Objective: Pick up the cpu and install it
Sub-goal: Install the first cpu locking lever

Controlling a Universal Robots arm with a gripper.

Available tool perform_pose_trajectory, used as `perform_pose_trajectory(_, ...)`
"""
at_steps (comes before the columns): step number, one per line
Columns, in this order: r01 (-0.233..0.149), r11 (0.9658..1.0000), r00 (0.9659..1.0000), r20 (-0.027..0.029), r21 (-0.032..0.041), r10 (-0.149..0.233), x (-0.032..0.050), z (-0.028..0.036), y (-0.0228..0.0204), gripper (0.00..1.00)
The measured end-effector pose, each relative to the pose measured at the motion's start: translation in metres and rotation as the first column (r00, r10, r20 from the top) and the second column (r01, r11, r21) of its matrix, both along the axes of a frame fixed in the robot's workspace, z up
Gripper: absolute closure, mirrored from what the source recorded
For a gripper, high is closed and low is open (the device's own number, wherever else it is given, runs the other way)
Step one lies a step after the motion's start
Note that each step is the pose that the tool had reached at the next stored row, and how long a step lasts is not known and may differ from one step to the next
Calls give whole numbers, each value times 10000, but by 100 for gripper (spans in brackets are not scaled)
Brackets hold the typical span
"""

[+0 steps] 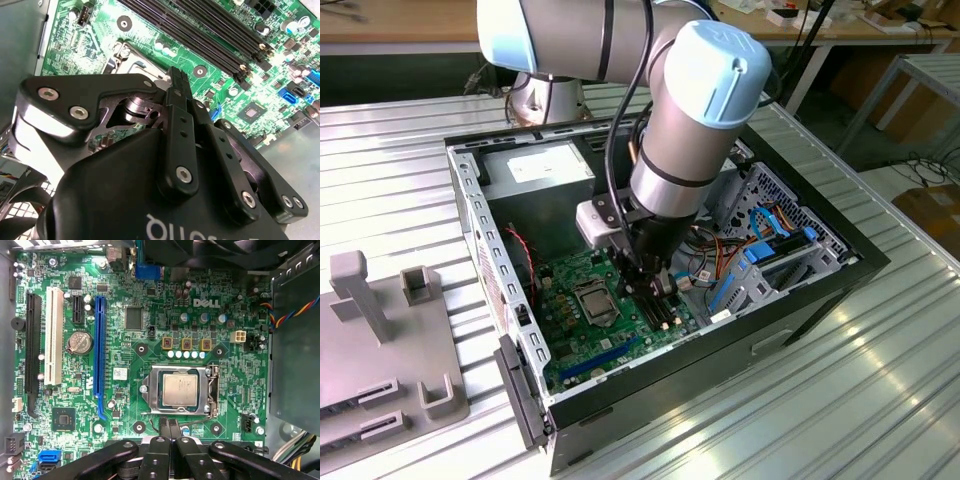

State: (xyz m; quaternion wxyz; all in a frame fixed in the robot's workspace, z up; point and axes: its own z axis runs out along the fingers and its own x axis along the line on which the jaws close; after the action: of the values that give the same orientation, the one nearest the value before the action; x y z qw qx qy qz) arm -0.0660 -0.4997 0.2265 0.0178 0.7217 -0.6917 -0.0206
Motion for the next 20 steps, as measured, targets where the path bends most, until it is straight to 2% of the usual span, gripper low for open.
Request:
perform_pose_trajectory(9,0,10000,10000,77,1,0,-28,-50,-19,89)
perform_pose_trajectory(14,1,10000,10000,91,-2,-1,-30,-60,-56,89)
perform_pose_trajectory(20,-1,10000,9999,117,-2,1,-34,-90,-58,89)
